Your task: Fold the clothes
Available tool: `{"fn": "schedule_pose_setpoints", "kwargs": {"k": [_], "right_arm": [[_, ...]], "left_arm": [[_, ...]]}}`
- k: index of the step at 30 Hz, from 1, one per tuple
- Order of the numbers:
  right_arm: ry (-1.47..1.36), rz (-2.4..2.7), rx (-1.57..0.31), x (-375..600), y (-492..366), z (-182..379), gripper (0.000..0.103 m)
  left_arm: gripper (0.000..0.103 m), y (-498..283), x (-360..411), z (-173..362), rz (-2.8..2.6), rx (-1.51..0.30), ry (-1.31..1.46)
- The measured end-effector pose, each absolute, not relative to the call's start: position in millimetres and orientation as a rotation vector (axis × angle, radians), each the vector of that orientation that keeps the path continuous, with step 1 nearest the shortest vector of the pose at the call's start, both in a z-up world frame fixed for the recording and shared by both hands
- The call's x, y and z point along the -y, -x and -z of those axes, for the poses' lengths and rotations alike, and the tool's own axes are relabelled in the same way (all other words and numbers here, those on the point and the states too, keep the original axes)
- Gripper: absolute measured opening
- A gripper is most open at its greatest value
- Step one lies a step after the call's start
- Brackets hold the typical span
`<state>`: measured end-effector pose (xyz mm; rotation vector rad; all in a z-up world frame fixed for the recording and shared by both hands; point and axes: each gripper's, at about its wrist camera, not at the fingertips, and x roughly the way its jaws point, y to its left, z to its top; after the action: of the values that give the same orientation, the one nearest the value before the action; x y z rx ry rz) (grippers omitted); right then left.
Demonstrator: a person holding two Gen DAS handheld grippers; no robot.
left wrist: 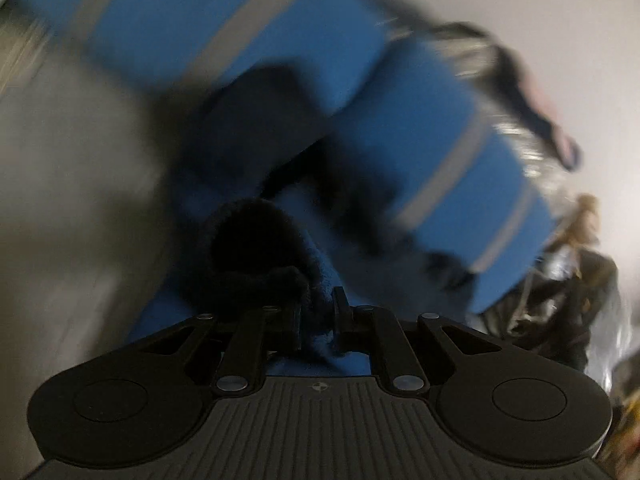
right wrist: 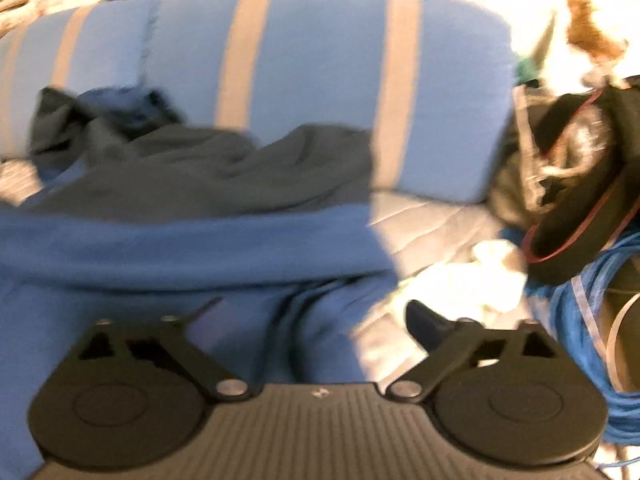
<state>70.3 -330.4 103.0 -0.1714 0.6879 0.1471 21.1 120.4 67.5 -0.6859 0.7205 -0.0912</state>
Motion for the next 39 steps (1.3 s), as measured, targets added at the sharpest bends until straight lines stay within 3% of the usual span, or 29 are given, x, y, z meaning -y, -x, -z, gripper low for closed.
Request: {"fn": "schedule_pose_setpoints", "kwargs": {"k": [2,9,14,19,20,21,23,32,34,35,39], "right_arm": [[0.209,-0.094,-0.677,341.4,-81.1,-100.9,0.103],[0.136,-0.100,-0.756,377.5,-115.7,-78.2,0.103],[-0.017,-0.148,-0.794,383.4,-132.1,-70.1,0.102],[0.040,-0.171,-0.809,368.4,-145.7,-58.6,0.099],[0.036,-0.168,-0.811,368.8,-149.3,-55.8,0.088],[0.015,-0.162,-0.818,371.8,-153.3,-53.6,0.060],[-0.049,-0.151,-0.839,380.8,-161.7,-49.9,0.018],[-0.164,-0.193,-0.841,411.5,-176.9,-52.7,0.018],[-0.083,-0.227,-0.834,409.7,-177.6,-46.7,0.026],[-0.021,-0.236,-0.823,407.0,-177.0,-43.9,0.040],[0.183,-0.250,-0.746,391.5,-169.1,-40.1,0.044]], "left_arm": [[0.013,-22.4,-130.1,-47.8,0.011,-0.823,0.766],[0.014,-26.0,-132.0,-41.3,0.000,-0.868,0.852],[0.014,-20.2,-141.7,-48.0,0.069,-0.779,0.947],[0.014,-15.1,-145.8,-57.4,0.126,-0.687,0.992],[0.014,-15.3,-146.5,-58.0,0.129,-0.679,0.999],[0.013,-15.6,-147.2,-58.6,0.132,-0.671,1.006],[0.013,-17.2,-147.5,-58.7,0.121,-0.667,1.007],[0.013,-21.5,-143.1,-61.1,0.087,-0.686,0.930],[0.013,-21.5,-141.6,-58.7,0.078,-0.716,0.911],[0.013,-22.3,-141.0,-56.9,0.070,-0.736,0.901],[0.013,-25.5,-141.2,-47.8,0.036,-0.812,0.880]]}}
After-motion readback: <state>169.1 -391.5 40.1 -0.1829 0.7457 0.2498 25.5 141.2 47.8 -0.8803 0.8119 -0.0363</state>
